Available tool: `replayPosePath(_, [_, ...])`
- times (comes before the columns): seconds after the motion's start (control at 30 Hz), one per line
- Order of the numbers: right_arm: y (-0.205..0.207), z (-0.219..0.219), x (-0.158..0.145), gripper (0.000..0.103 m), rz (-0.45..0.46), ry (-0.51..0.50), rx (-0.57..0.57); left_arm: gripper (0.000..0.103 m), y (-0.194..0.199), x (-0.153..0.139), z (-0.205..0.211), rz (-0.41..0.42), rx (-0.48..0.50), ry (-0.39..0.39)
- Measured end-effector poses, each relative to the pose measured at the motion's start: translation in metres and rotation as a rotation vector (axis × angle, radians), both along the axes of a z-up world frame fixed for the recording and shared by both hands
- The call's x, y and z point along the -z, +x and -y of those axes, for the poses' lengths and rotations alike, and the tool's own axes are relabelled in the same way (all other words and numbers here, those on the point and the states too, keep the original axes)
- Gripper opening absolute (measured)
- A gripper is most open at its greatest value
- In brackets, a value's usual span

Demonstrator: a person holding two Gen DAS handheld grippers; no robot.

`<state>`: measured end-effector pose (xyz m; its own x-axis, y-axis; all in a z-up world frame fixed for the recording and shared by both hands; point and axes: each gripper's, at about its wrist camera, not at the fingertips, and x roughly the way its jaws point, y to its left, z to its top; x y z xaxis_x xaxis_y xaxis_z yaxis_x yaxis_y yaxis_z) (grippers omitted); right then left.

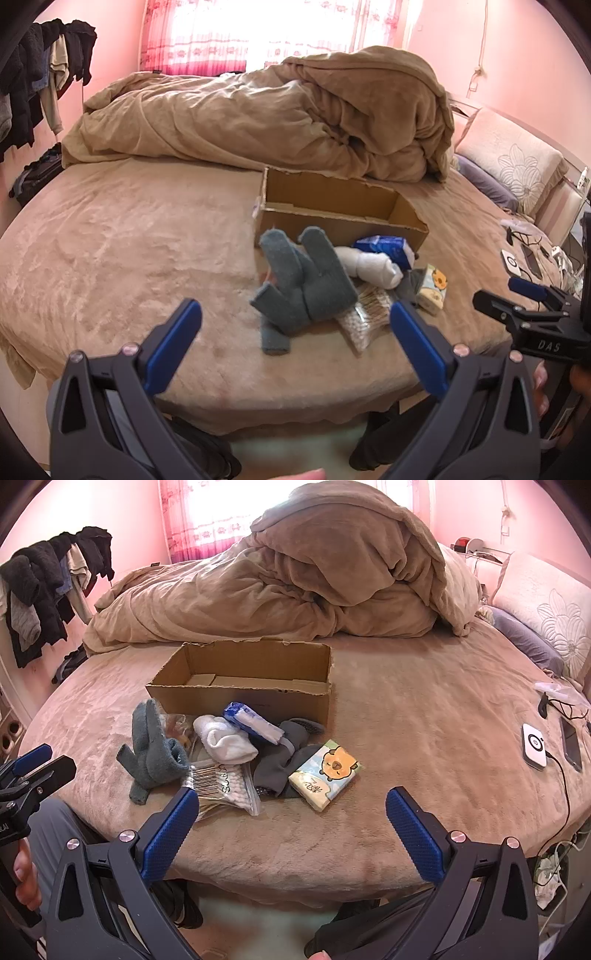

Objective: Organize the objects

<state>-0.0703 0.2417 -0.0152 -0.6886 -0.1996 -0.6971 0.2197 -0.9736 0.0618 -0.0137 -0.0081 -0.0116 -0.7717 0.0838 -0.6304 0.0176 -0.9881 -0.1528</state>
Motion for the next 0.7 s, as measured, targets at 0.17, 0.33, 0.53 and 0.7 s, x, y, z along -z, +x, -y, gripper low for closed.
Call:
replayPosePath(0.17, [-0.0007, -0.0018, 0.0015, 0.103, 0.001, -0.002, 0.003, 0.103, 0.0008, -0.0006, 0.0003, -0.002, -0.001, 0.000])
replayPosePath(0.33, [-0.0009, -0.0020, 0.0016, 0.103, 0.003, -0.004, 0.003, 0.103, 0.0006, -0.0009, 0.0004, -0.003, -0.001, 0.000])
replayPosePath(0.53, [-0.0009, -0.0021, 0.0018, 0.103, 0.001, -0.003, 0.003, 0.103, 0.0011, -0.0023, 0.0000, -0.004, -0.001, -0.001])
replayPosePath(0.7, [-0.0009, -0.0027, 0.0022, 0.103, 0.003, -0.004, 0.002, 0.103, 0.0009, -0.0022, -0.0002, -0.004, -0.003, -0.001])
